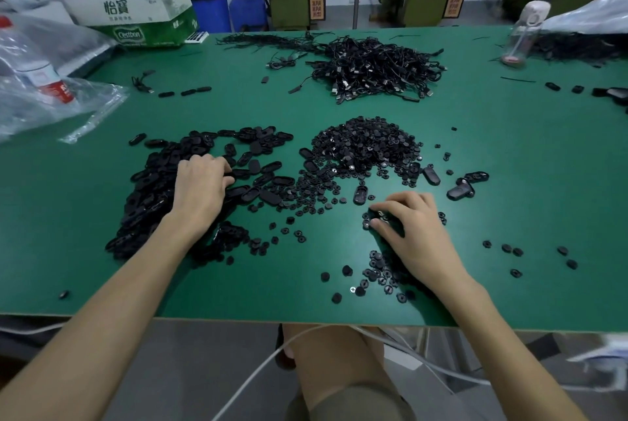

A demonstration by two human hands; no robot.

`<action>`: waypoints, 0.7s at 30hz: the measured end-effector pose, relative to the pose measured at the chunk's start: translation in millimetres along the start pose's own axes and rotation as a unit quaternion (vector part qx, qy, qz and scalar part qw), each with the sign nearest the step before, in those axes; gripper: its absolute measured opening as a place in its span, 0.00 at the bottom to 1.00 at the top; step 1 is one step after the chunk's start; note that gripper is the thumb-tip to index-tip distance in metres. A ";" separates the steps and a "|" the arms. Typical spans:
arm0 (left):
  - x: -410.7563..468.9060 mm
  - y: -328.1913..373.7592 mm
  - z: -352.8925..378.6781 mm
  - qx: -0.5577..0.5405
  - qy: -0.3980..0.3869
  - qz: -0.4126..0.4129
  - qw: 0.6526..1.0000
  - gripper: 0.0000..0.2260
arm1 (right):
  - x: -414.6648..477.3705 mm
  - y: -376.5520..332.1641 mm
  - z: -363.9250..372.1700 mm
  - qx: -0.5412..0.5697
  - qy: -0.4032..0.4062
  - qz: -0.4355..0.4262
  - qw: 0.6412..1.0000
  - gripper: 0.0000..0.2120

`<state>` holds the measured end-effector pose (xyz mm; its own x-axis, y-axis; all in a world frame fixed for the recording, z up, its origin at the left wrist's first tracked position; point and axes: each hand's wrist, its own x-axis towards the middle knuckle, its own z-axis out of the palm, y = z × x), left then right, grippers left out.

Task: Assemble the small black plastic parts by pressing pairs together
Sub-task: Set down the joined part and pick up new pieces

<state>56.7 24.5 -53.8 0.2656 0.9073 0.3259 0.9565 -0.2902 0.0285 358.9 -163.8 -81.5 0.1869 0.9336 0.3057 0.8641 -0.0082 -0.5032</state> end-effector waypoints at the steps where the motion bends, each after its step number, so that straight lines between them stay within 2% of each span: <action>1: -1.4 0.5 0.5 -0.002 0.010 -0.003 1.000 0.07 | 0.0 0.7 0.1 0.001 0.010 0.003 1.000 0.13; 5: -7.4 7.1 2.7 -0.063 0.049 0.000 0.997 0.06 | 0.5 1.0 0.0 0.006 0.019 0.015 1.000 0.08; 7: -9.5 15.5 -0.1 -0.156 0.056 0.001 0.986 0.06 | 1.6 -0.2 0.1 0.008 0.015 0.019 1.000 0.07; 9: -11.5 29.2 -7.4 -0.275 0.039 -0.006 0.961 0.06 | 1.6 -1.6 0.3 0.005 0.013 0.019 1.000 0.06; 12: -17.9 60.0 -19.7 -0.447 -0.023 -0.012 0.894 0.08 | 0.2 -2.6 -0.2 -0.013 0.027 0.001 1.000 0.06; 16: -32.0 104.3 -23.9 -0.635 -0.151 -0.046 0.756 0.08 | 0.4 -6.2 -1.1 -0.030 0.028 0.001 0.999 0.08; 18: -38.3 124.9 -20.9 -0.696 -0.200 -0.062 0.687 0.14 | 0.5 -7.8 -1.8 -0.001 0.040 0.017 0.999 0.08; 19: -40.7 135.0 -18.0 -0.710 -0.211 -0.070 0.669 0.17 | 0.4 -8.1 -2.4 0.022 0.048 0.027 0.998 0.08; 21: -44.4 153.5 -12.0 -0.710 -0.209 -0.072 0.669 0.15 | 0.3 -7.5 -3.5 0.058 0.061 0.043 0.996 0.07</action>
<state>190.3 -64.0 -52.6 0.4776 0.8765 -0.0610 -0.0230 0.0819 0.9964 354.1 -164.7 -74.8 0.3195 0.8808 0.3494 0.7842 -0.0388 -0.6193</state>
